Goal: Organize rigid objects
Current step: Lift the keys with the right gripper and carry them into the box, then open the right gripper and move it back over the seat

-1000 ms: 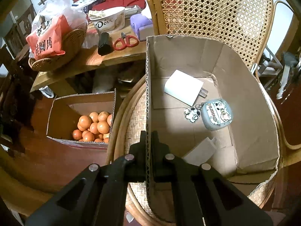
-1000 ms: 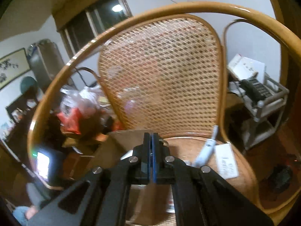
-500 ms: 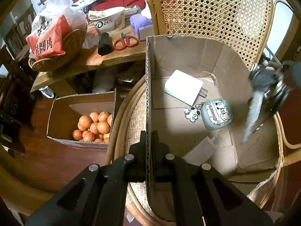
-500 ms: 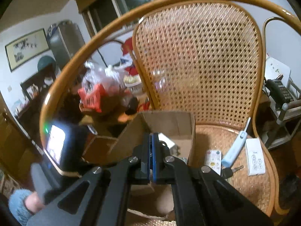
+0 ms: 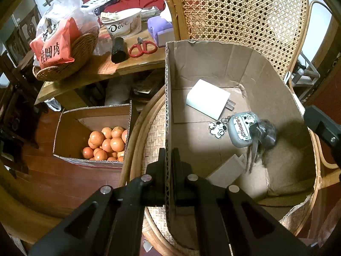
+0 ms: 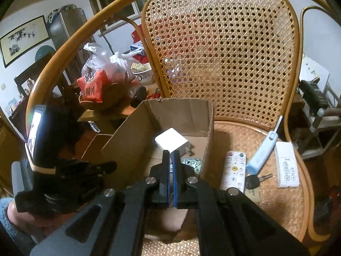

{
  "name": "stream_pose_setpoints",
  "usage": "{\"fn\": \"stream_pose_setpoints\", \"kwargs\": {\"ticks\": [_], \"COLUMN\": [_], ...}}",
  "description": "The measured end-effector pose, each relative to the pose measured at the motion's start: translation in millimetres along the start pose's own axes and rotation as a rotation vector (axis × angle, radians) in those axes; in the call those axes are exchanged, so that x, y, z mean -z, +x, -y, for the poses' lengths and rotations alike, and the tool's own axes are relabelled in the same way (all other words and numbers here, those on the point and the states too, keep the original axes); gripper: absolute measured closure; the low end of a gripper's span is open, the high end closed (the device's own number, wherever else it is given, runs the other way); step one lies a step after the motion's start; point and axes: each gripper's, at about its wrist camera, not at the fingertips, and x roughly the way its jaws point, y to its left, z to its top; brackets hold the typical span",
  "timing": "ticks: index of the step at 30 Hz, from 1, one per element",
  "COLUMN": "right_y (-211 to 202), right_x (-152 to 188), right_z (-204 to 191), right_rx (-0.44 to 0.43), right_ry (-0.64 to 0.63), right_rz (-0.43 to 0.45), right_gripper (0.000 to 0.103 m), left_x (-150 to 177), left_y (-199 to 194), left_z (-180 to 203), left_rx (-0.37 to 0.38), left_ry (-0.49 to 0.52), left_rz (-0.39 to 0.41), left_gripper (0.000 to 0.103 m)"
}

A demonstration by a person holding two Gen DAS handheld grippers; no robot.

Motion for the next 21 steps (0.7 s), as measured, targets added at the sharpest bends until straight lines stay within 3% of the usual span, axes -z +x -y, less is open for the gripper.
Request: {"fn": "stream_pose_setpoints", "kwargs": {"ticks": [5,6,9,10,12,16,21], "right_y": [-14.4,-16.6,-20.5,-22.2,-23.7,-19.3,-5.4], "right_x": [-5.7,-6.6,-8.2,-8.4,-8.9,-6.3,3.5], "right_z": [7.6,10.4,23.2,29.6,46.0,70.4,93.4], "right_rx": [0.024,0.032,0.046,0.047,0.059,0.117,0.207], "right_ry": [-0.011,-0.010,0.012,0.030,0.079,0.145,0.148], "right_rz": [0.036,0.040,0.053,0.059,0.048,-0.012,-0.103], "right_gripper": [0.093,0.084,0.044,0.036,0.031,0.011,0.008], "left_x": [1.2,1.1,1.8,1.9,1.4,1.5,0.9], "left_y": [-0.4,-0.5,-1.1,-1.2,-1.1,-1.1,0.3], "left_z": [0.4,-0.1,-1.0,-1.2,-1.2,-0.7,-0.5], "left_rx": [-0.002,-0.001,0.008,0.009,0.008,0.003,0.000], "left_ry": [0.004,0.001,-0.008,-0.009,-0.007,-0.001,-0.005], "left_rz": [-0.001,-0.001,-0.003,-0.003,-0.003,-0.002,-0.005], "left_gripper": [0.099,0.099,0.099,0.099,0.099,0.099,0.099]}}
